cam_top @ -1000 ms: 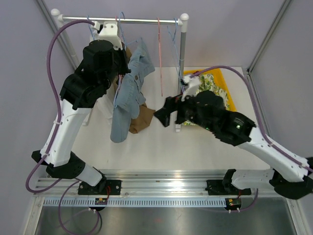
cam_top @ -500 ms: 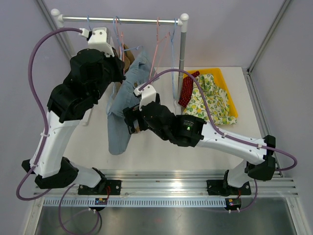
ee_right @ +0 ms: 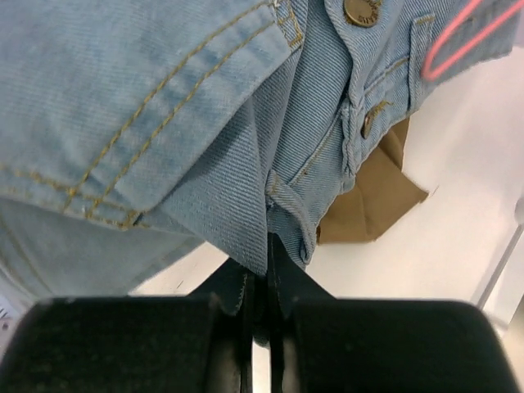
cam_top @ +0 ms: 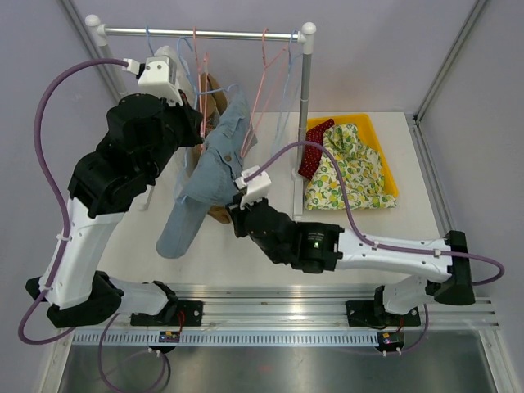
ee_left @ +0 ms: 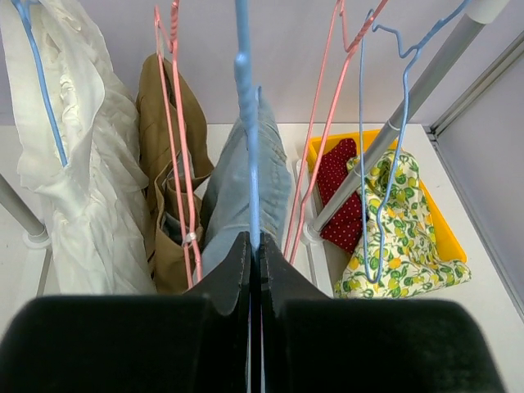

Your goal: Remove the skirt from the hanger

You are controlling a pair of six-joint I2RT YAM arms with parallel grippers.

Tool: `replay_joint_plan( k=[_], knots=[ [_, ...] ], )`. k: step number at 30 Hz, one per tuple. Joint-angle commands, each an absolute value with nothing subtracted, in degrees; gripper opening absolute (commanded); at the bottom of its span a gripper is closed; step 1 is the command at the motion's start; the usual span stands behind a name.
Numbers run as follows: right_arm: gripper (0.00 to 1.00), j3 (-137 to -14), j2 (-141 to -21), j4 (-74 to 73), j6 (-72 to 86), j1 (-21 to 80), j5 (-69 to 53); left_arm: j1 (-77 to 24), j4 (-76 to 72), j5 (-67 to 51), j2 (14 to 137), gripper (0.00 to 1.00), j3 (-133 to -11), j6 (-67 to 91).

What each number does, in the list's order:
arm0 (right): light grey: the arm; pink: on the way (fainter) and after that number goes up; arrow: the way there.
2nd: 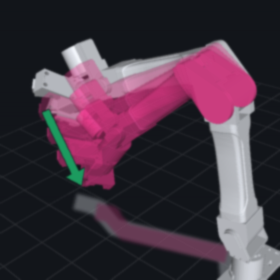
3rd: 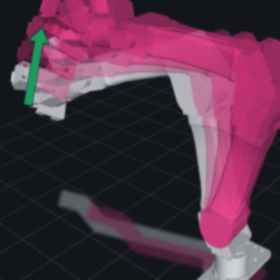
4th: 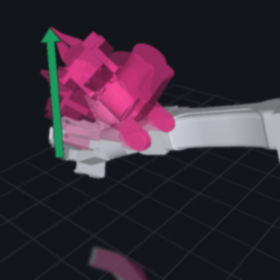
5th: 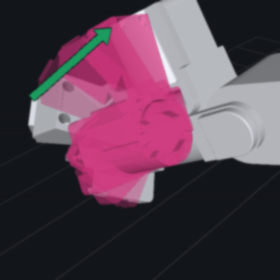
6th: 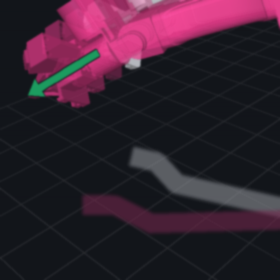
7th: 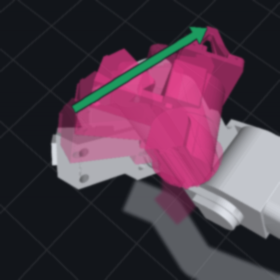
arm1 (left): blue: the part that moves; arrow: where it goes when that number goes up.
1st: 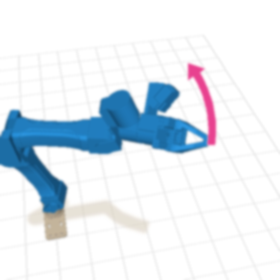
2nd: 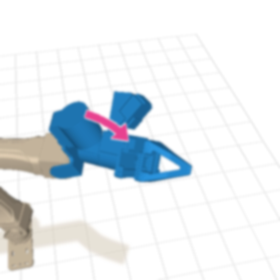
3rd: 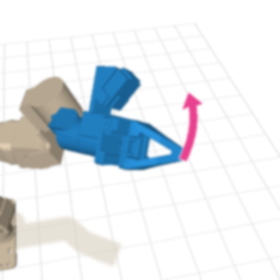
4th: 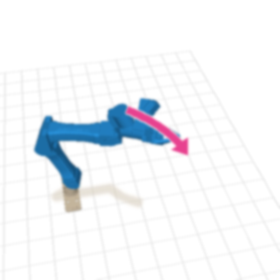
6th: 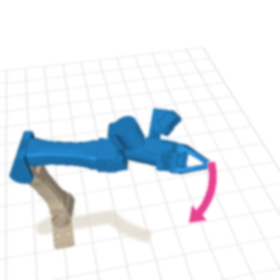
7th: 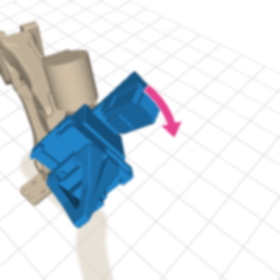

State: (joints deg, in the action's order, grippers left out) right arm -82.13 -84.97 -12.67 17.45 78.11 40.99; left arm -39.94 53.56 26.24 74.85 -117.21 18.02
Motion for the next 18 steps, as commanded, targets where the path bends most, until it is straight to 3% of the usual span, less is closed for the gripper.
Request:
replay_joint_plan(
  k=[1, 5, 8, 12, 18],
  knots=[
    [0.00, -73.51, -77.53, -12.12, 23.80, 82.95, 47.72, -39.99, 44.21, 29.71, 72.86, 0.00, -120.14, 16.44],
    [0.00, -54.46, -71.20, -17.48, 40.13, 85.95, 49.22, -39.90, 47.01, 31.55, 76.81, 0.00, -128.65, 12.32],
    [0.00, -47.14, -66.72, -27.29, 53.06, 89.63, 51.67, -39.90, 49.04, 32.43, 79.97, 0.00, -135.60, 10.38],
    [0.00, -44.65, -64.43, -35.14, 63.78, 92.98, 53.35, -39.90, 47.73, 33.22, 80.68, 0.00, -136.67, 9.14],
    [0.00, -46.84, -65.56, -41.39, 67.06, 94.13, 55.81, -39.90, 47.64, 33.57, 81.12, 0.00, -136.14, 9.05]
  ],
)
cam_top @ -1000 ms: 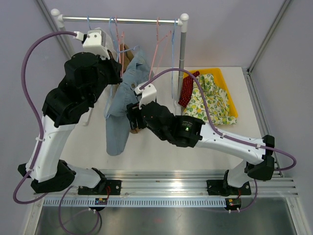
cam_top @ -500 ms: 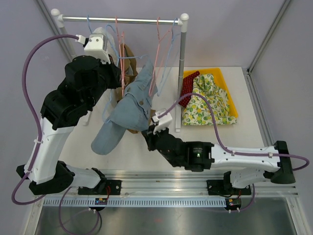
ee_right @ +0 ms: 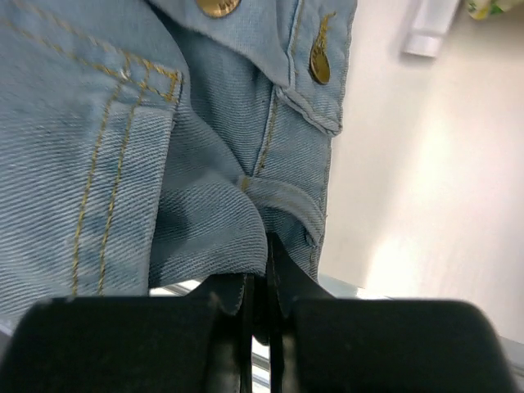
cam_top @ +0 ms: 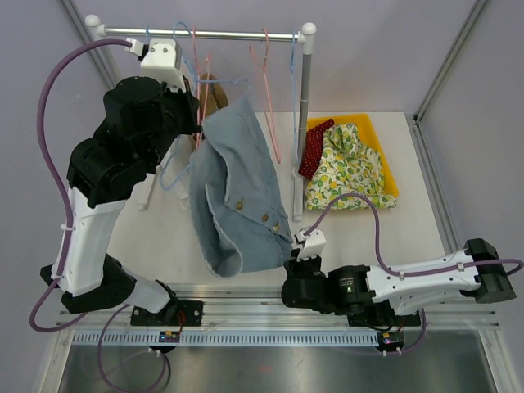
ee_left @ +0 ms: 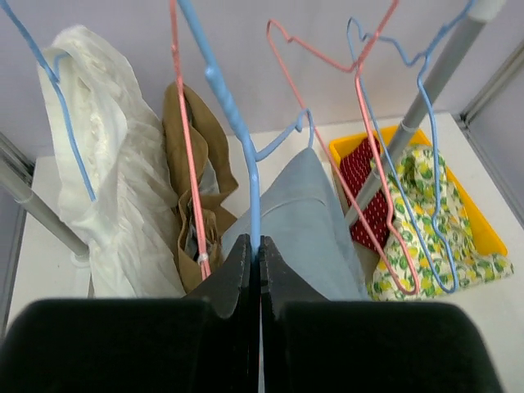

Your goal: Remove the skirt from the hanger

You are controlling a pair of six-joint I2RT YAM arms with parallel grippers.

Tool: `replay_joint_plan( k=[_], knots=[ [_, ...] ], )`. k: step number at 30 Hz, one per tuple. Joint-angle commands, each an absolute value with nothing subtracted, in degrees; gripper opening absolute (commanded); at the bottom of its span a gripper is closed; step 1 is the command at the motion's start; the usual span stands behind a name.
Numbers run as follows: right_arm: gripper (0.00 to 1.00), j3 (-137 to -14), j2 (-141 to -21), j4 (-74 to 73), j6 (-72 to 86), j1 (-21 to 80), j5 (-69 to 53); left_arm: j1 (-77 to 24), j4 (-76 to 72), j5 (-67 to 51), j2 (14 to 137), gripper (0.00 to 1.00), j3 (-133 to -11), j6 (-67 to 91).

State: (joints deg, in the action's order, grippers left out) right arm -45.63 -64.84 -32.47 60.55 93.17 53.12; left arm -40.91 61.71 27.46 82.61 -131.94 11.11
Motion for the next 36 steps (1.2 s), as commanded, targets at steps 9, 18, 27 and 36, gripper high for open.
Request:
replay_joint_plan(
  k=[9, 18, 27, 36],
  knots=[
    [0.00, -54.83, -58.46, -53.16, 65.95, 94.22, 67.22, -39.90, 49.66, 33.31, 78.85, 0.00, -133.00, 9.14],
    [0.00, -64.69, -40.00, 1.78, -18.92, 94.13, 76.82, -39.99, 46.23, 28.92, 69.70, 0.00, -112.51, 13.97],
    [0.00, -81.54, -42.88, 27.86, -59.66, 94.13, 67.16, -40.34, 43.95, 28.30, 70.31, 0.00, -108.63, 15.47],
    [0.00, -99.58, -57.47, 21.68, -86.11, 94.31, 75.05, -40.69, 41.84, 29.00, 72.95, 0.00, -107.41, 15.56]
  ],
)
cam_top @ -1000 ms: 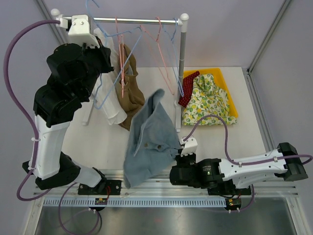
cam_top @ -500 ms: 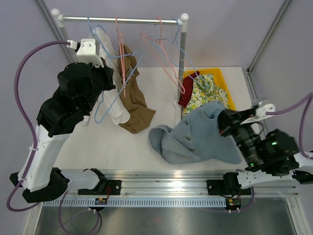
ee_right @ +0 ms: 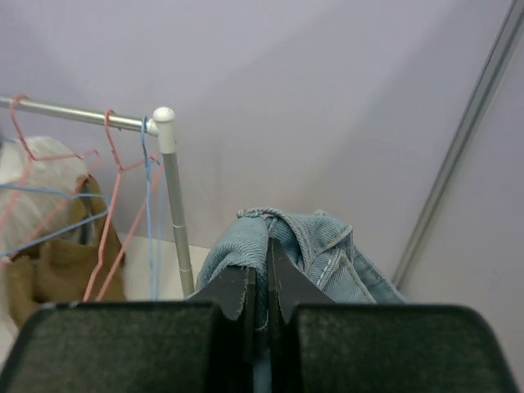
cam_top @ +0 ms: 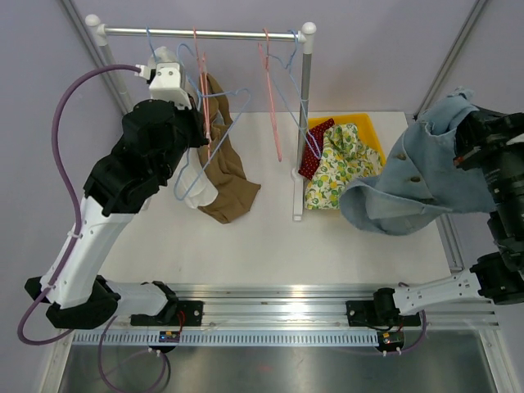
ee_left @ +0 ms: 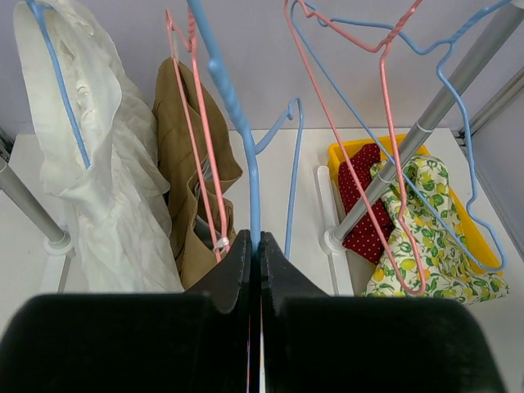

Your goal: Remove the skirt from the hanger

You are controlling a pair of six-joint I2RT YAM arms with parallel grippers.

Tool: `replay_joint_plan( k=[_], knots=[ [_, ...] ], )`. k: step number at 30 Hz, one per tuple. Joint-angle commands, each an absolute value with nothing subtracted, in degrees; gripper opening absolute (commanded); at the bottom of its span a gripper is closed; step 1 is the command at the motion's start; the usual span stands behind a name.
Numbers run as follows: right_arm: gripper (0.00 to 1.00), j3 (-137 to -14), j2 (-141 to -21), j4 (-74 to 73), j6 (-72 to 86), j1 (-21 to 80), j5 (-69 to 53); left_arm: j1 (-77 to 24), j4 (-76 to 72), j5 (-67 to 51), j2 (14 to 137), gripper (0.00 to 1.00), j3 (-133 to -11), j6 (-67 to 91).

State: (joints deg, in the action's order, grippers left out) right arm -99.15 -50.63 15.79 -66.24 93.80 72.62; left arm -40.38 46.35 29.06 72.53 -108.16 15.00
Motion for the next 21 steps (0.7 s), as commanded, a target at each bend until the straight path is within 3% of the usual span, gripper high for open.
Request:
replay_joint_plan(
  k=[1, 5, 10, 11, 12, 14, 16, 17, 21],
  knots=[
    [0.00, -100.71, -58.18, 20.14, -85.78, 94.31, 76.10, -40.69, 41.57, 29.00, 73.12, 0.00, -106.71, 15.73],
    [0.00, -105.29, -61.51, -6.25, -67.29, 94.13, 79.70, -41.04, 40.96, 29.26, 73.13, 0.00, -104.86, 16.08],
    [0.00, -101.70, -63.98, -11.41, -62.51, 91.15, 82.79, -41.22, 40.43, 30.06, 71.98, 0.00, -102.40, 15.82],
    [0.00, -101.34, -64.94, -19.43, -55.70, 89.92, 81.66, -41.22, 40.43, 30.23, 71.72, 0.00, -102.04, 15.73],
    [0.00, -100.99, -65.56, -23.17, -51.81, 87.74, 80.35, -41.22, 40.52, 30.23, 71.63, 0.00, -101.87, 15.73],
    [0.00, -102.47, -68.10, -40.13, -36.06, 75.97, 73.00, -41.22, 40.34, 30.58, 71.19, 0.00, -101.34, 15.47],
    [0.00, -105.36, -69.60, -47.96, -28.25, 63.44, 67.00, -41.22, 40.34, 30.85, 70.75, 0.00, -100.90, 15.29],
    [0.00, -105.12, -68.22, -47.12, -25.25, 59.72, 60.27, -41.22, 40.43, 30.85, 70.58, 0.00, -100.72, 15.21],
    [0.00, -104.76, -62.23, -32.45, -24.00, 53.00, 52.92, -41.22, 40.96, 31.11, 69.70, 0.00, -100.37, 14.59]
  ],
)
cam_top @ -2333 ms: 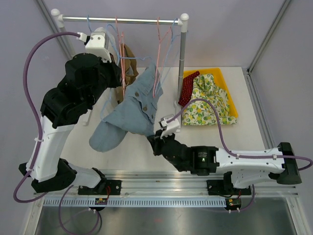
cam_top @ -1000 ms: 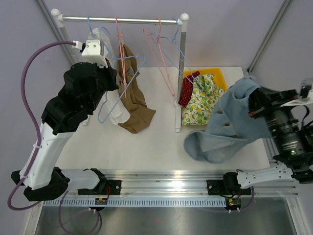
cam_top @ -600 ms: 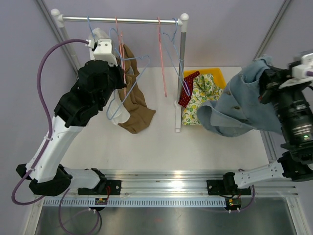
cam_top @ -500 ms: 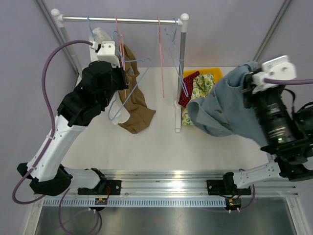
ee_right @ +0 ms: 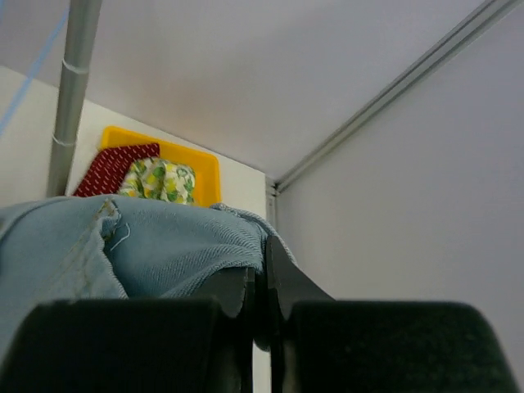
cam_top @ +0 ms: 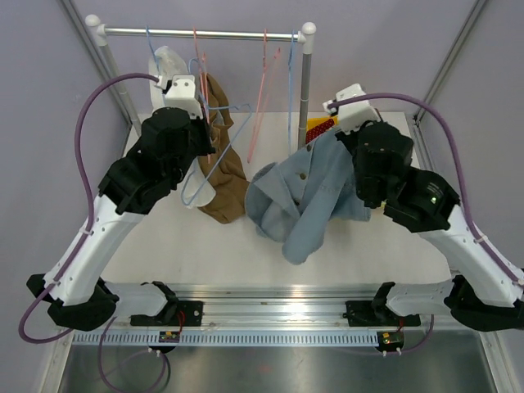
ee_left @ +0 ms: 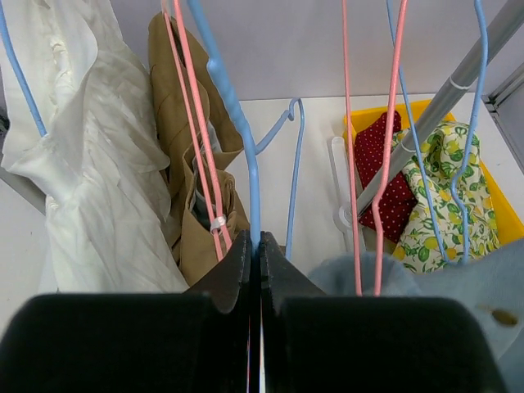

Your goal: Remove the skirt from the hanger

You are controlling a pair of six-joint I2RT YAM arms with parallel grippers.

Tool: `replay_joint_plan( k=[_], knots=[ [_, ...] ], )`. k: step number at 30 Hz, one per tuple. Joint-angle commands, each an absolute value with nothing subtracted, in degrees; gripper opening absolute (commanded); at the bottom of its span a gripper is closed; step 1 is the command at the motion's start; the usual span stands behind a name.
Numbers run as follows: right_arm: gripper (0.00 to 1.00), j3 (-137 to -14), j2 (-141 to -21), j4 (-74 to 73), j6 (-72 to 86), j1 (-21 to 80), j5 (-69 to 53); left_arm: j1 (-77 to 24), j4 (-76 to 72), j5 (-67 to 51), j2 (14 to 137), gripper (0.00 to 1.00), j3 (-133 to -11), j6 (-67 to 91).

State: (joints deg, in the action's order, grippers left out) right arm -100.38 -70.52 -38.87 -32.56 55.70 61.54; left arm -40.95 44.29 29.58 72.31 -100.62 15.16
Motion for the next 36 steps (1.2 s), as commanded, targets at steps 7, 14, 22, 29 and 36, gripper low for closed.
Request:
replay_joint_plan(
  k=[7, 14, 22, 29, 36],
  knots=[
    [0.00, -119.74, -77.21, -25.45, -34.99, 46.60, 47.32, -41.22, 40.34, 31.11, 70.13, 0.00, -101.07, 13.97],
    [0.00, -129.55, -89.72, -34.97, -12.59, 21.64, 23.85, -41.22, 39.81, 30.85, 72.67, 0.00, -104.05, 13.71],
    [0.00, -114.11, -99.04, -23.58, 5.61, 8.70, 5.55, -41.22, 39.99, 30.76, 79.18, 0.00, -113.28, 11.08],
    [0.99, -100.83, -98.97, -23.03, 12.47, 8.70, -6.41, -41.05, 39.82, 31.99, 87.62, 0.00, -124.18, 6.42],
    [0.99, -71.32, -85.97, -11.78, 19.86, 8.61, -11.16, -37.54, 39.28, 28.66, 96.76, 0.00, -133.15, 5.71]
  ],
)
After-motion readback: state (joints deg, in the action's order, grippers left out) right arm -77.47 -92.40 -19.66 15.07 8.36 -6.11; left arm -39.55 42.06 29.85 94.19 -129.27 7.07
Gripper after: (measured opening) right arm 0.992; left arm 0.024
